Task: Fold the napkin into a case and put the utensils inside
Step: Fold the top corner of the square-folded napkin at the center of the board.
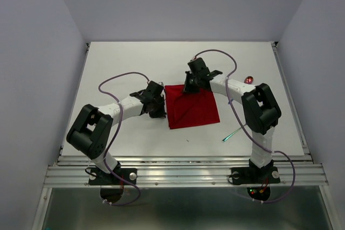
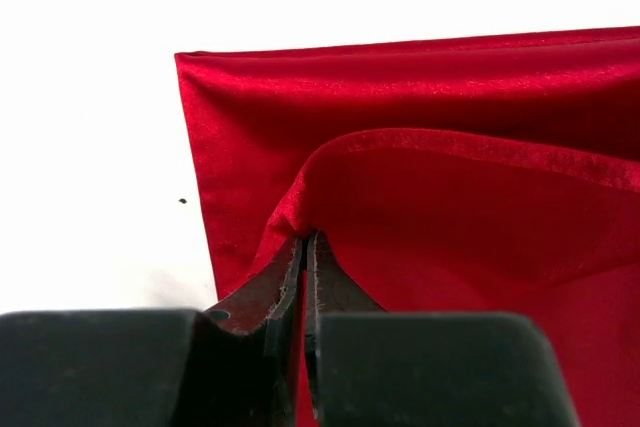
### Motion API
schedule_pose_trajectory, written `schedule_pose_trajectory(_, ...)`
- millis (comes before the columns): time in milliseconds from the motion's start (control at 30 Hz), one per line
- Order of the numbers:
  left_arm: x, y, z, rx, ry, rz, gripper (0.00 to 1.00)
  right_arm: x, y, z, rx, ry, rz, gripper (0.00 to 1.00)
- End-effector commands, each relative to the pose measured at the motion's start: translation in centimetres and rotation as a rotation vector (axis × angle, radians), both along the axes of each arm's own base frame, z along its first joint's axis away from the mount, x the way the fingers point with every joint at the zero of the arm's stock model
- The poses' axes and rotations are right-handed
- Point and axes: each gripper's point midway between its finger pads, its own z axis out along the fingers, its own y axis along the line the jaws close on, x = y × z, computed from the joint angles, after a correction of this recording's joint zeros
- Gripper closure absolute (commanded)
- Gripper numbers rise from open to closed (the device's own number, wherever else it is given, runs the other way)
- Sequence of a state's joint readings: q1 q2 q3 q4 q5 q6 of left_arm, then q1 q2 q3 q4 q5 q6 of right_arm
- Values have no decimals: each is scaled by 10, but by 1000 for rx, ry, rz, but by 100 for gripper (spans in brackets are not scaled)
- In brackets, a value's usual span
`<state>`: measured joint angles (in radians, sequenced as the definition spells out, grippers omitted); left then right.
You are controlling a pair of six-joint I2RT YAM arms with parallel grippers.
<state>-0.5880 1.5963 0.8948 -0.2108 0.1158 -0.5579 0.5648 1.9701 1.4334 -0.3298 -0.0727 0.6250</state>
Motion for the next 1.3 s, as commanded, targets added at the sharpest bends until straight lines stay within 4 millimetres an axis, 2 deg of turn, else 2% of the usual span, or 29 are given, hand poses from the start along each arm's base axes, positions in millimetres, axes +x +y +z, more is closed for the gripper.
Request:
schedule_pose_trajectory(0, 9, -1, 11, 8, -35, -1, 100, 9, 20, 16, 36, -48, 35, 96)
schedule_pose_trajectory(133, 8, -1, 11, 7, -33, -2, 100, 11, 21, 15, 38, -49, 34, 95)
schedule_pose_trajectory(300, 9, -2, 11, 6, -32, -1, 100, 13, 23, 14, 39, -48, 32, 90)
schedule_pose_trajectory(333, 9, -2, 11, 5, -31, -2, 100, 15, 24, 14, 39, -52, 33, 87)
schedule_pose_trajectory(367, 9, -2, 11, 6, -32, -1, 100, 15, 24, 13, 39, -52, 31, 80)
schedule_pose_trajectory(433, 9, -2, 12, 4, -34, -1, 100, 19, 25, 18, 43, -66, 27, 78)
schedule_pose_trajectory(533, 9, -2, 14, 6, -36, 0, 100, 26, 28, 32, 58, -107, 24, 68)
schedule_pose_trajectory(633, 11, -1, 18, 6, -45, 4, 100, 31, 31, 41, 66, -131, 35, 64)
schedule_pose_trajectory(800, 14, -1, 28, 4, -66, 8, 100, 36, 27, 67, 62, -199, 29, 62)
schedule_pose_trajectory(867, 14, -1, 30, 3, -69, 8, 100, 34, 23, 72, 52, -212, 28, 63)
schedule_pose_trajectory(933, 15, -2, 35, -4, -79, 8, 100, 29, 16, 68, 29, -211, 25, 63)
schedule_pose_trajectory(967, 16, -2, 37, -6, -81, 9, 100, 29, 8, 72, 22, -221, 15, 64)
schedule_pose_trajectory(1000, 18, -3, 42, -11, -94, 11, 100, 24, -2, 61, 3, -199, 7, 64)
schedule_pose_trajectory(1033, 20, -3, 45, -15, -101, 11, 100, 19, -6, 59, -5, -193, 7, 64)
schedule_pose_trajectory(1067, 21, -4, 48, -18, -109, 11, 100, 22, -19, 64, -18, -210, -26, 65)
schedule_pose_trajectory(1100, 25, -6, 56, -28, -127, 12, 100, 23, -32, 62, -28, -204, -50, 65)
schedule_pose_trajectory(1133, 28, -8, 62, -38, -141, 14, 100, 17, -43, 51, -48, -180, -66, 66)
schedule_pose_trajectory(1267, 56, -22, 87, -59, -203, 1, 98, 9, -77, 50, -56, -169, -123, 66)
